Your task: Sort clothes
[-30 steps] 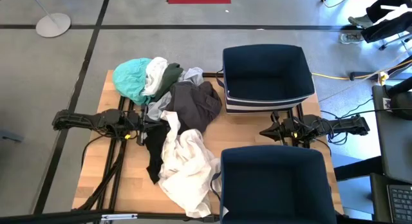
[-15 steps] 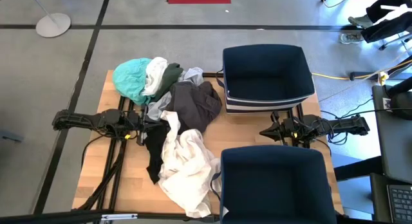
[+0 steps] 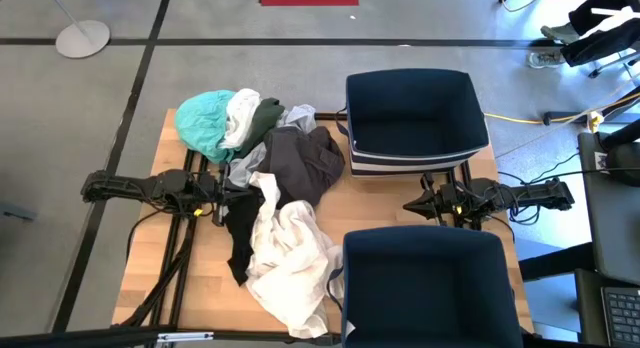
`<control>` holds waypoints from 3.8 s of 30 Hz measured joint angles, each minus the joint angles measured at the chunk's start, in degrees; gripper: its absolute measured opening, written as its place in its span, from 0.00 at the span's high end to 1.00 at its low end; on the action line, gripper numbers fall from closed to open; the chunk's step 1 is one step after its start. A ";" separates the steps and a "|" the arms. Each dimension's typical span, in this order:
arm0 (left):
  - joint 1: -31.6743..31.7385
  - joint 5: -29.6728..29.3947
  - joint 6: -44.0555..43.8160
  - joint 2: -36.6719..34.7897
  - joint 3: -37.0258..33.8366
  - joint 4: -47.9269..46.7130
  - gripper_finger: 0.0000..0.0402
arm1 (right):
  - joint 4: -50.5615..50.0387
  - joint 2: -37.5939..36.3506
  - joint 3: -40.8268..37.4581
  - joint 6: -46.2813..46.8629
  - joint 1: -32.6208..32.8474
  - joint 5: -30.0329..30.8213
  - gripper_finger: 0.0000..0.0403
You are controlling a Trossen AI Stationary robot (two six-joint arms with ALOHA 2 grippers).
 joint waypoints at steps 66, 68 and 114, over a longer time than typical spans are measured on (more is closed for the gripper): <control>0.00 -0.02 -2.54 0.07 0.00 0.03 1.00 | -20.82 108.46 107.95 -16.16 -4.92 10.92 0.94; 0.01 -0.04 -2.54 0.19 -0.01 0.05 1.00 | -20.84 110.11 107.97 -16.49 -4.92 9.29 0.87; 0.01 -0.68 0.44 0.44 0.00 0.07 1.00 | -20.36 126.52 107.38 -43.92 -4.87 -2.50 0.59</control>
